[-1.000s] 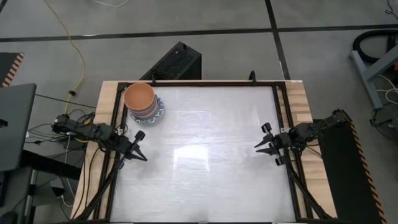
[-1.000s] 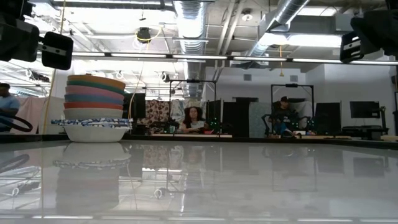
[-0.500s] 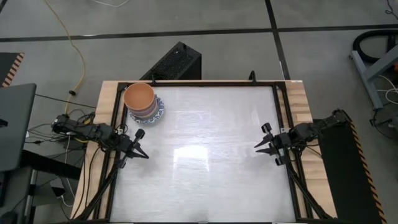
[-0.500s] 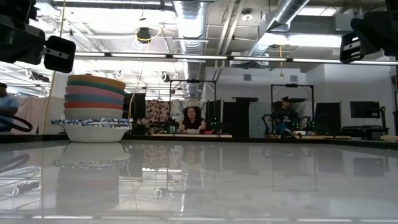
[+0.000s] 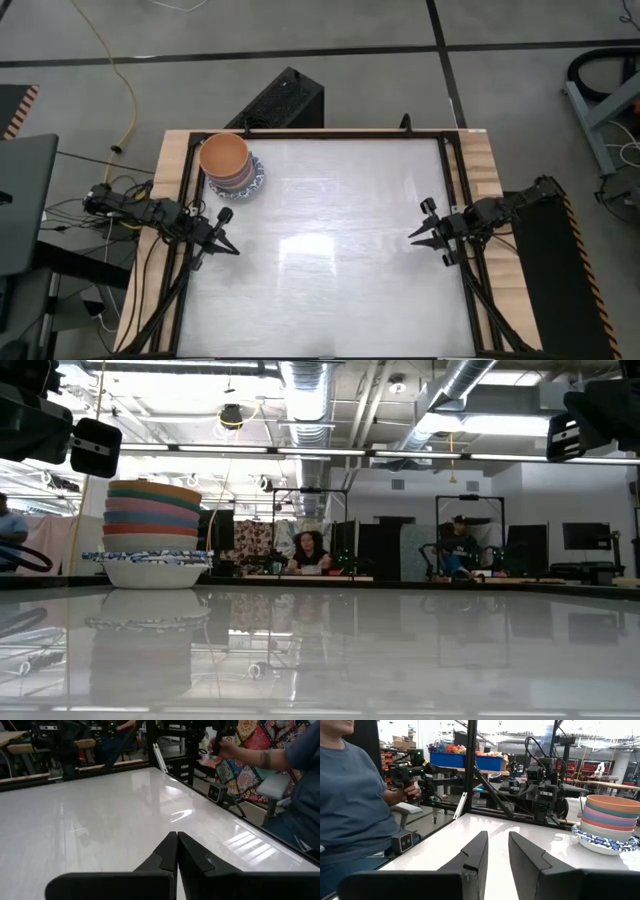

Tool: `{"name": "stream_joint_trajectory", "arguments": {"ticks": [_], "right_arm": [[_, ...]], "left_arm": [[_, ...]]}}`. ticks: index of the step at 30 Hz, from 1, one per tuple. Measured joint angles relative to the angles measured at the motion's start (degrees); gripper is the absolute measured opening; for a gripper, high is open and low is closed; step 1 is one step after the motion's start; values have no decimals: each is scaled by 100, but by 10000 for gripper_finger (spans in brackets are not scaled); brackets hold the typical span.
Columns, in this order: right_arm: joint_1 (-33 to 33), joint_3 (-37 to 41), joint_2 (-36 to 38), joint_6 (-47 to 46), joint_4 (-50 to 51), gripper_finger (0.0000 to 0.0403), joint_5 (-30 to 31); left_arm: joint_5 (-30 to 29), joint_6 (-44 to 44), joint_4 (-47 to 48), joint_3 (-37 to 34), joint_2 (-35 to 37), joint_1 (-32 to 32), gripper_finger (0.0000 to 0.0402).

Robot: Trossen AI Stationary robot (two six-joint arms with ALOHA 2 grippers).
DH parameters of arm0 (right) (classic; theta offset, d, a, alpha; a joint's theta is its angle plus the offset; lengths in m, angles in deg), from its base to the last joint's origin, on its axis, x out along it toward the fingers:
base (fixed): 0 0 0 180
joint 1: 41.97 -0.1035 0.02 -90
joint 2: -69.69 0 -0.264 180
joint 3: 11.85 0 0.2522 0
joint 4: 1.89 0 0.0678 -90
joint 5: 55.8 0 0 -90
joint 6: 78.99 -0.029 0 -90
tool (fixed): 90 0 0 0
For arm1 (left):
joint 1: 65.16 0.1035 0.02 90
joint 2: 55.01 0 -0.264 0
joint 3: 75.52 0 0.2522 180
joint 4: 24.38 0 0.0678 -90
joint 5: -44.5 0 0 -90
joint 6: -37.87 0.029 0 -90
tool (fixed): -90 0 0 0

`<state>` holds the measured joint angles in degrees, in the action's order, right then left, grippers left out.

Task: Nest bowls inside each other
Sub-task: Return to Home Position

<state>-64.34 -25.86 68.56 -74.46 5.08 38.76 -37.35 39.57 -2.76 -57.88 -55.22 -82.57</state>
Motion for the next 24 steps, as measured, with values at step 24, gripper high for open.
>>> {"name": "stream_joint_trajectory", "arguments": {"ticks": [24], "right_arm": [[0, 0, 2, -4, -2, 97, 0]], "left_arm": [[-1, 109, 27, 0, 0, 0, 0]]}}
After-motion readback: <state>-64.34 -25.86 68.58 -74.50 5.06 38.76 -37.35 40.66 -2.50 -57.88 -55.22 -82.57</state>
